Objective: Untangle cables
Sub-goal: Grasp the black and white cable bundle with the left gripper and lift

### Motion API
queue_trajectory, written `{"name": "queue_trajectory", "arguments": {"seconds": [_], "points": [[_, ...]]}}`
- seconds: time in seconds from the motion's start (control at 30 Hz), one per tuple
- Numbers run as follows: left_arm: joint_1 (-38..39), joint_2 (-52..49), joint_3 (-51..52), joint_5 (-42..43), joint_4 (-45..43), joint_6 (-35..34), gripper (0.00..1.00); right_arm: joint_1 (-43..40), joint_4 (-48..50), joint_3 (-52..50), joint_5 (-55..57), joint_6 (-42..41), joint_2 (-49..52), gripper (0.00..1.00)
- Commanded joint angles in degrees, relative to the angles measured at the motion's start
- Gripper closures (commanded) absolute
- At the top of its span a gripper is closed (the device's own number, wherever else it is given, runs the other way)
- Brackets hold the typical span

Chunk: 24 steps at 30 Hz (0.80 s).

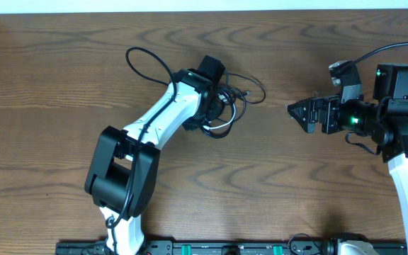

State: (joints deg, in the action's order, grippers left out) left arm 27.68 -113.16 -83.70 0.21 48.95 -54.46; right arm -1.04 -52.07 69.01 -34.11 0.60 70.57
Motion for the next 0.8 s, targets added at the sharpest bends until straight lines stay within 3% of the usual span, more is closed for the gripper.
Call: {"name": "queue_trajectory", "arguments": {"seconds": [0.0,0.1,0.2,0.53,0.77], "points": [[0.55,-0.33,-0.83,1.07,0.39,-0.72,0.69,0.39,-0.26,0.87,0.13,-0.35,-0.04,0.01],[0.59,-0.33,-0.83,1.11,0.42,-0.66,0.75,0.39,-0.39,0.7,0.13,-0.35,-0.04,0.01],[0.57,-0.15,-0.94,1.36,-0.15,3.02,0.92,0.39,-0.5,0.57,0.15,-0.35,-0.04,0.01],[0.42,12.66,-7.19,1.97,-0.72,21.66,0.93,0.74,-0.13,0.57,0.13,-0.35,-0.04,0.01],[0.44,28.46,-8.37,4.48,-2.93,22.91,0.93,0.76,-0.04,0.57,0.09,-0.37,-0.04,0.01]]}}
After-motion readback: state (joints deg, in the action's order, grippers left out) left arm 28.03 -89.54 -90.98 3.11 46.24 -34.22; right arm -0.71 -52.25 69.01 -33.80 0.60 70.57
